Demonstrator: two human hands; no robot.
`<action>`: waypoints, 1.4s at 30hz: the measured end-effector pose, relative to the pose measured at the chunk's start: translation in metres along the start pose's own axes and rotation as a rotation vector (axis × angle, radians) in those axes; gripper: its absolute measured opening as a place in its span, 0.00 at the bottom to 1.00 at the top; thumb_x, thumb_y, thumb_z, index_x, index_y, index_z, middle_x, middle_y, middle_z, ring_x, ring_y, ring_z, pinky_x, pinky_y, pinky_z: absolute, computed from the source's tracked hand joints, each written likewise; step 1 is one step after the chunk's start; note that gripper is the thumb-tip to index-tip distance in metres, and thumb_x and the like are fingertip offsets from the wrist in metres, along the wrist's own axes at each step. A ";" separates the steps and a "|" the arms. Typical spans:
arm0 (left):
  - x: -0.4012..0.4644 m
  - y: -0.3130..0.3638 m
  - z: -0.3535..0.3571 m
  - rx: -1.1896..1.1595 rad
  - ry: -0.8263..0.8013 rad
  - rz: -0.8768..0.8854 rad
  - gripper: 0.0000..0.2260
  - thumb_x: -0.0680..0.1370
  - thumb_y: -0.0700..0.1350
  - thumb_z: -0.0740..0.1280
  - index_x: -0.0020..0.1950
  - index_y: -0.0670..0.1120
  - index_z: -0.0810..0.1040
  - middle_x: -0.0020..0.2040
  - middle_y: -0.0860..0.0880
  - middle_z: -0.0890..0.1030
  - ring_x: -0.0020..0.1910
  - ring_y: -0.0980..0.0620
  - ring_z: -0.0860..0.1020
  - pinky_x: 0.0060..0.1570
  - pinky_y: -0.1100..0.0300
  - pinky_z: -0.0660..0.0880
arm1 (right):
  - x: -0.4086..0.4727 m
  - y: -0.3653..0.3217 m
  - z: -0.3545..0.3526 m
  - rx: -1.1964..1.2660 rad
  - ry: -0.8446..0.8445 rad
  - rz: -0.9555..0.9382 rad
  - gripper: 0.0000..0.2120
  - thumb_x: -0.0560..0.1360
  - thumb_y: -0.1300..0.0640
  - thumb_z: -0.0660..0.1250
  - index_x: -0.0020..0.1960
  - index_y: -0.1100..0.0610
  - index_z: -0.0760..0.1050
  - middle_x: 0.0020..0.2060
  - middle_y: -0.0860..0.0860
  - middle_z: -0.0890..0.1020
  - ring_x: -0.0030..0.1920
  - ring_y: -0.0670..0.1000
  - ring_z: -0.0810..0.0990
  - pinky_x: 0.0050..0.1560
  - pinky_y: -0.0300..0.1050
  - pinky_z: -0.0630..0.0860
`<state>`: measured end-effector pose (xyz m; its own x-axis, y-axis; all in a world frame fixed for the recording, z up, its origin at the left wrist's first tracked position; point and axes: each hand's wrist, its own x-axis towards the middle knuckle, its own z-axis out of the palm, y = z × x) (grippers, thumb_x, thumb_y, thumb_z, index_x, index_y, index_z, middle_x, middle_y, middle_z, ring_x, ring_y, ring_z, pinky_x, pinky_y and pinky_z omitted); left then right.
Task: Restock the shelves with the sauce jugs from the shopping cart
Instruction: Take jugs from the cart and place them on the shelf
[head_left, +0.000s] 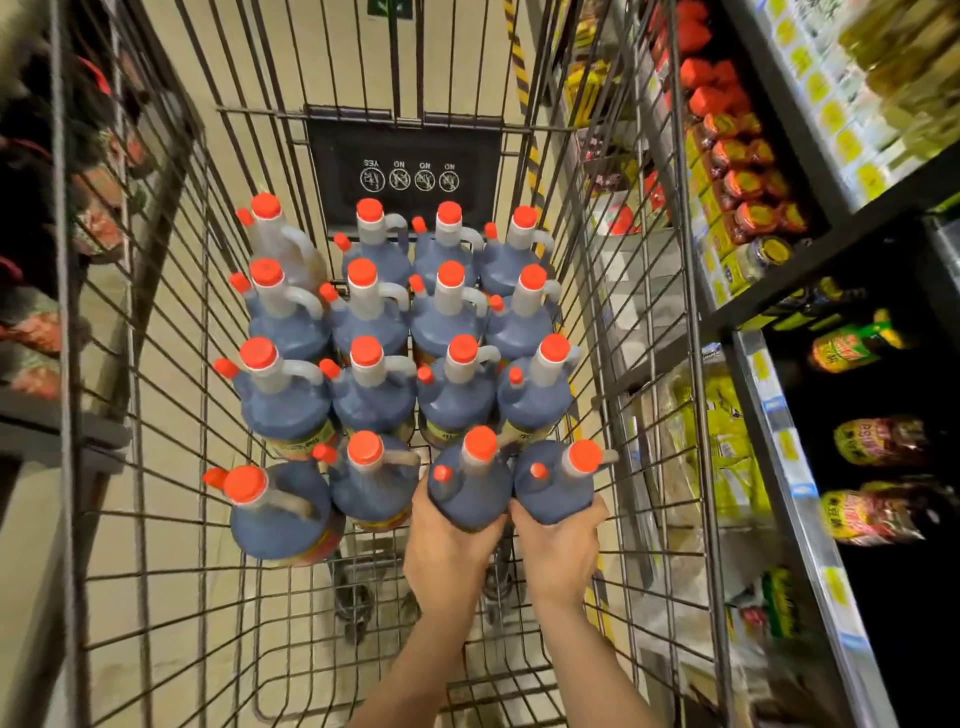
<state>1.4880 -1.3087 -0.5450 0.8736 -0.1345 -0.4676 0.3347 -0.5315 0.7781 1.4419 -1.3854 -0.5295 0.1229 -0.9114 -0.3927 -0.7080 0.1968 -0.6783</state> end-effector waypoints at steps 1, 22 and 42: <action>-0.003 0.000 -0.004 0.020 -0.001 -0.010 0.37 0.60 0.55 0.78 0.64 0.52 0.67 0.57 0.52 0.79 0.57 0.48 0.78 0.49 0.56 0.72 | -0.001 -0.001 -0.002 -0.020 -0.012 -0.003 0.37 0.64 0.54 0.78 0.65 0.63 0.63 0.53 0.65 0.79 0.53 0.65 0.79 0.45 0.49 0.73; -0.027 -0.028 -0.053 -0.023 -0.130 -0.078 0.47 0.57 0.55 0.80 0.70 0.48 0.59 0.63 0.47 0.75 0.59 0.48 0.75 0.54 0.56 0.72 | 0.005 0.002 0.022 0.058 -0.428 -0.106 0.44 0.65 0.58 0.77 0.72 0.56 0.54 0.65 0.56 0.73 0.61 0.55 0.75 0.57 0.48 0.73; -0.040 -0.001 -0.072 0.033 -0.144 -0.114 0.39 0.63 0.55 0.78 0.68 0.50 0.64 0.58 0.49 0.77 0.58 0.46 0.76 0.50 0.61 0.67 | -0.018 -0.024 -0.032 0.079 -0.281 -0.137 0.39 0.61 0.52 0.80 0.66 0.53 0.64 0.57 0.49 0.75 0.55 0.52 0.76 0.51 0.42 0.71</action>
<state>1.4778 -1.2428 -0.4967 0.7701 -0.1890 -0.6093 0.4150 -0.5769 0.7035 1.4343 -1.3854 -0.4867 0.4086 -0.7980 -0.4429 -0.6165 0.1165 -0.7787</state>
